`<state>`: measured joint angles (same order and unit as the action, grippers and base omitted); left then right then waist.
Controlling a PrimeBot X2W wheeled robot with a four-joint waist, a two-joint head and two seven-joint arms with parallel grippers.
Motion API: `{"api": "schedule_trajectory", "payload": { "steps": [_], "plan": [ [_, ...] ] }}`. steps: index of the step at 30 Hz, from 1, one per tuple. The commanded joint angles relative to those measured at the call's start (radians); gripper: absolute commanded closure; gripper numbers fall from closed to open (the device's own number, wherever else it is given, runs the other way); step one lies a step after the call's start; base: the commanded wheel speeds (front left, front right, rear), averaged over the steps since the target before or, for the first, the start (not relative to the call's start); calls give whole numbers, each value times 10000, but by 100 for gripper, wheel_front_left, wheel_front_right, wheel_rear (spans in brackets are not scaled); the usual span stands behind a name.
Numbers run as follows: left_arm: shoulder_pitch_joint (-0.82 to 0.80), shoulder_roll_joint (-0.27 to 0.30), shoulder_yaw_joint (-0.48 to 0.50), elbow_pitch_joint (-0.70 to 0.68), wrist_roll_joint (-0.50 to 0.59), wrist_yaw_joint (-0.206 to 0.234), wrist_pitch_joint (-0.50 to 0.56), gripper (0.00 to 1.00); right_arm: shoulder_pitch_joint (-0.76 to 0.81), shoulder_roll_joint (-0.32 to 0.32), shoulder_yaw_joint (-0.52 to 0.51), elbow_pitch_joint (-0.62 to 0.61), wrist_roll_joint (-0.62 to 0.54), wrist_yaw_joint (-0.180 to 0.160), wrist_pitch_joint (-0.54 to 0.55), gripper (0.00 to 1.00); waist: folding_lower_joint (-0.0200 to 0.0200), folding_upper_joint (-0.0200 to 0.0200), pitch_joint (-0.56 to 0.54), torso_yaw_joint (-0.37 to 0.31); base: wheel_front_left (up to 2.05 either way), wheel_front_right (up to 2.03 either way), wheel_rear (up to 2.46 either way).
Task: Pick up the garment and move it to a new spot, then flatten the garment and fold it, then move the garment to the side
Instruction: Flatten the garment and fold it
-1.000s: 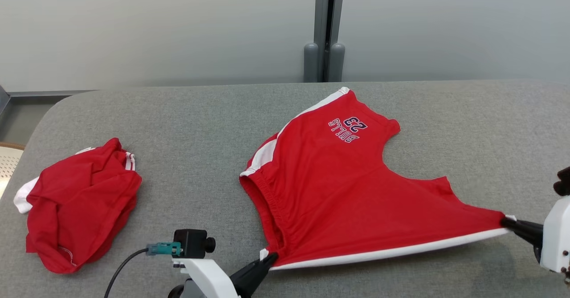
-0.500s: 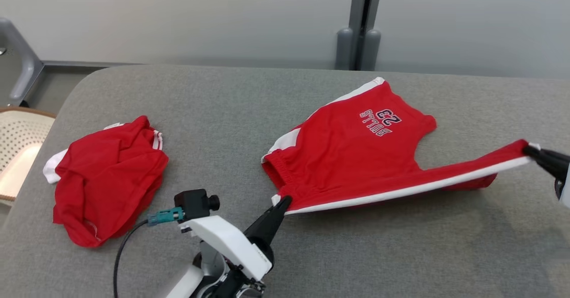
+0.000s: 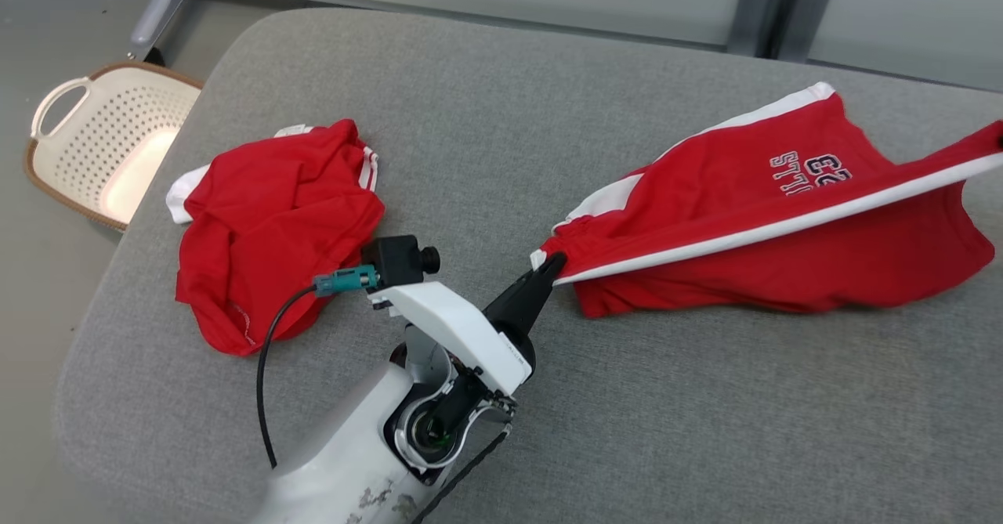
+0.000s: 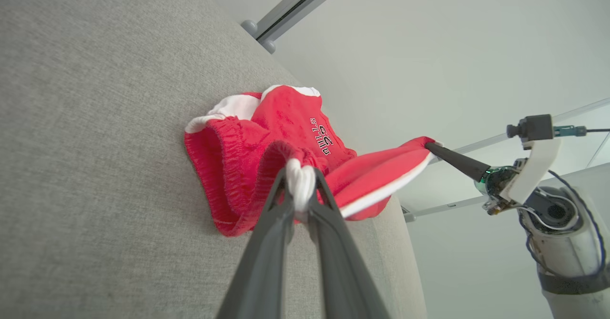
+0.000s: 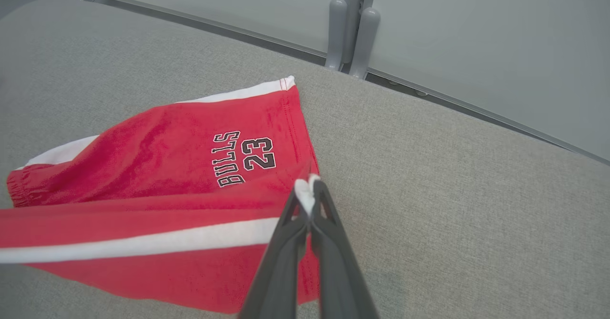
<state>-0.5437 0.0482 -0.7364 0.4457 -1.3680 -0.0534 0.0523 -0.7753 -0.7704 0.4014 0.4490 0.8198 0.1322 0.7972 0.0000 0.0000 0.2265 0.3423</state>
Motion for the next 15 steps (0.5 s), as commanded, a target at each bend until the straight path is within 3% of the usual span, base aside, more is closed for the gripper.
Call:
{"api": "schedule_trajectory", "payload": {
  "steps": [1,6,15],
  "plan": [
    [-254,118,-15,154,-60,-65,-54,100,-220,-67,-63,128,-99,-27,156,100,0,0,488,399,0,0,0],
    [-1412,69,-683,274,-745,-198,-237,100,-1280,-121,-168,375,-632,-27,968,100,0,0,1242,657,0,0,0],
    [-3245,60,-2083,770,-2085,-175,-764,100,-2602,174,-255,798,-1355,-25,1352,100,0,0,2315,876,0,0,0]
  ]
}}
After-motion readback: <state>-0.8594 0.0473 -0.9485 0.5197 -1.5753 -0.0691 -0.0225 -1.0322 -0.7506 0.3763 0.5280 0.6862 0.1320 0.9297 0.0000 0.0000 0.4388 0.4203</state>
